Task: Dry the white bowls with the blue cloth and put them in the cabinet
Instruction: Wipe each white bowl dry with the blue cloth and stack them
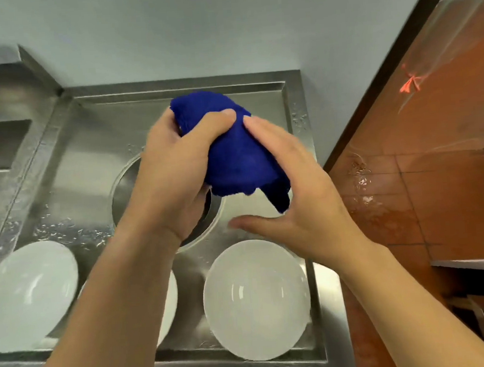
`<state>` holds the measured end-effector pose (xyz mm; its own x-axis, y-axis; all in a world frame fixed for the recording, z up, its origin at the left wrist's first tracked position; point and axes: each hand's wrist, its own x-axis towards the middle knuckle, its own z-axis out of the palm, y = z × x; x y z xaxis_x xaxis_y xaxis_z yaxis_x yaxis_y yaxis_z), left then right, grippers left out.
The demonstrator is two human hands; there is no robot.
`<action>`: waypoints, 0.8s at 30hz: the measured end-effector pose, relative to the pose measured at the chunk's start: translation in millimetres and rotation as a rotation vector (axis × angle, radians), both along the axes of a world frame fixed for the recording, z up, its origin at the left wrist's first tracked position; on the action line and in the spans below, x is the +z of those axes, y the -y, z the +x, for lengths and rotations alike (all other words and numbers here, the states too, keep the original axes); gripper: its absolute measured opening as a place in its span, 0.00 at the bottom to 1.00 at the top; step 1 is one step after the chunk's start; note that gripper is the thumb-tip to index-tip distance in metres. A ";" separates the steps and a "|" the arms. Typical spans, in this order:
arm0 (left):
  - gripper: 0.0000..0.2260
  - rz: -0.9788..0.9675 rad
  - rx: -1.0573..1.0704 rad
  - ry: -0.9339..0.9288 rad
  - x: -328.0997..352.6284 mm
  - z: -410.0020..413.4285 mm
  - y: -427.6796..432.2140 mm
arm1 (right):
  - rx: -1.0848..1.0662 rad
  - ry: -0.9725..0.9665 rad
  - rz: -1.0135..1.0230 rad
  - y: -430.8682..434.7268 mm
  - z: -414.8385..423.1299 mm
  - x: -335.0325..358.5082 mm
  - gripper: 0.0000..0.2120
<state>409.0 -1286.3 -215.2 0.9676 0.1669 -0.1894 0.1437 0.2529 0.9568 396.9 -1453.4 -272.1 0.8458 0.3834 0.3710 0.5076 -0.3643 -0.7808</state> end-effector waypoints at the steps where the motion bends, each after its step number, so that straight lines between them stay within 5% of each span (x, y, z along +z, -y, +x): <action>1: 0.07 -0.012 -0.036 0.025 9.9 -9.0 1.1 | -0.031 0.071 0.024 -2.0 -4.9 8.3 0.43; 4: 0.14 0.023 -0.107 0.098 30.2 -37.6 2.2 | -0.082 0.160 0.134 -2.8 -20.1 28.6 0.32; 13: 0.17 0.136 -0.173 0.228 61.8 -118.1 -16.7 | -0.111 0.118 0.295 -23.1 -94.7 70.7 0.24; 24: 0.06 0.261 -0.043 0.187 26.7 -172.4 -20.4 | -0.248 -0.094 0.615 -8.0 -161.2 89.5 0.14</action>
